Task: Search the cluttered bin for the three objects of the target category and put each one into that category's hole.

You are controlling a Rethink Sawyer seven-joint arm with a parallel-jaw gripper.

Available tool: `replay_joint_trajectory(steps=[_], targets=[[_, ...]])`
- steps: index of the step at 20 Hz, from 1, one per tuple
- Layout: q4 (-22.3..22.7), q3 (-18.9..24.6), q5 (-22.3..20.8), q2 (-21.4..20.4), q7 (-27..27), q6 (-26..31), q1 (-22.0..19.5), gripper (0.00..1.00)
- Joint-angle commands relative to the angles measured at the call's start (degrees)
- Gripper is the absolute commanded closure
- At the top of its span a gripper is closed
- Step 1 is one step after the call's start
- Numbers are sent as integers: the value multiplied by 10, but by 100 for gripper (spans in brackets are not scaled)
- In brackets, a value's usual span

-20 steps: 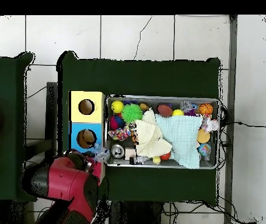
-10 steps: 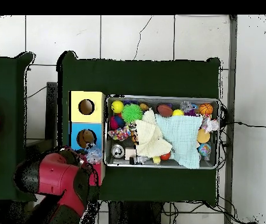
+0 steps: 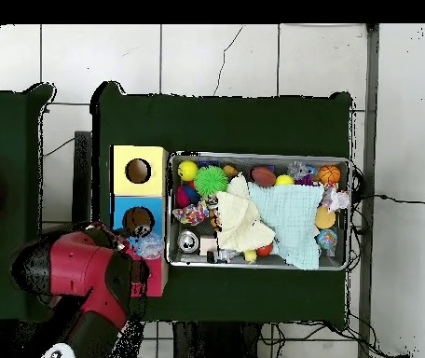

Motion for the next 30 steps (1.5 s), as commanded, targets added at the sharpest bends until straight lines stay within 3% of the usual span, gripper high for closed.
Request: replay_joint_trajectory(steps=[1, 8, 14, 25, 30], targets=[[-71, 12, 17, 39, 176, 89, -27, 100], [-64, 8, 19, 39, 185, 86, -16, 100], [-20, 13, 18, -3, 160, 60, -14, 100], [142, 92, 48, -121, 97, -87, -45, 100], [213, 141, 47, -177, 58, -138, -84, 100]])
